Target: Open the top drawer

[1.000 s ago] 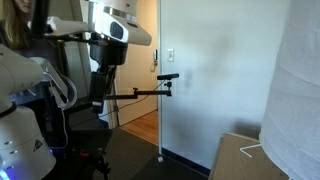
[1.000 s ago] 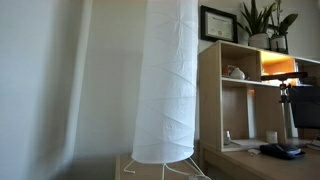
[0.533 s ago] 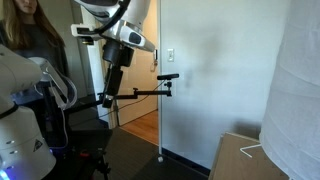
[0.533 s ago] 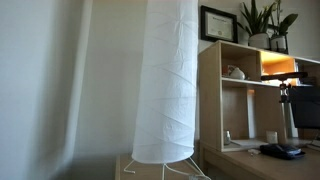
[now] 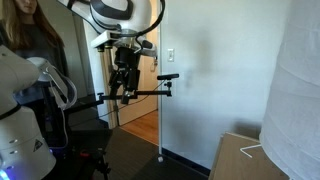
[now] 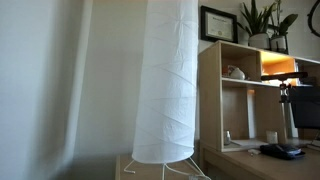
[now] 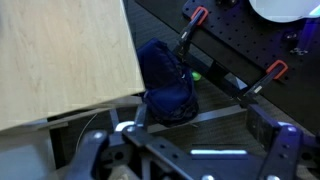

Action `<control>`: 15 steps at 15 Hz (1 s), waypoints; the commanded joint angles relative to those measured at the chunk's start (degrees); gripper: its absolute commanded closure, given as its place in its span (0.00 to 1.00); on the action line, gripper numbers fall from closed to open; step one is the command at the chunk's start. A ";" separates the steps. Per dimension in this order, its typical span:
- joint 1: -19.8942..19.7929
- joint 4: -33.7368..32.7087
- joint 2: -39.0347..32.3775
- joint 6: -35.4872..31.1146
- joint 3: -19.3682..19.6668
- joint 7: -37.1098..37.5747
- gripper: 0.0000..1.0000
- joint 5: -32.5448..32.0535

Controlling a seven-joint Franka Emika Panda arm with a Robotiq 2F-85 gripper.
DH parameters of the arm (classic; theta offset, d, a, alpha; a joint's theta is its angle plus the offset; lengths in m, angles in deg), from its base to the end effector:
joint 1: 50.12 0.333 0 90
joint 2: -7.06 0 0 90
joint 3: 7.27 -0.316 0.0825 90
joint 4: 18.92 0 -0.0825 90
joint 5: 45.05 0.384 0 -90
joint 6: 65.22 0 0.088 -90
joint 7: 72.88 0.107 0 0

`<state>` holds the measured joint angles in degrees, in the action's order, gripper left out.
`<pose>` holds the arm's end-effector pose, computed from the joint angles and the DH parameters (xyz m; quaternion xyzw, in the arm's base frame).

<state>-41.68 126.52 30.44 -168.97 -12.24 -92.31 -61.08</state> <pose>0.3664 0.0633 0.3956 0.9219 0.3219 -0.1670 0.1360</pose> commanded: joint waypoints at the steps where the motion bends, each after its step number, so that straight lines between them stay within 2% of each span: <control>1: 2.47 -0.32 -0.62 -4.83 1.32 -8.45 0.00 -0.23; 10: 5.98 0.59 0.17 -13.94 7.03 -38.36 0.00 12.53; 11: 5.73 0.24 -0.05 -12.81 6.86 -40.43 0.00 13.09; 12: 4.16 -0.04 -0.46 -12.29 5.25 -36.48 0.00 11.62; 15: 4.17 -0.05 -0.46 -12.28 5.44 -39.27 0.00 12.54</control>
<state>-36.60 126.53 29.99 -181.31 -5.93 -131.29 -48.91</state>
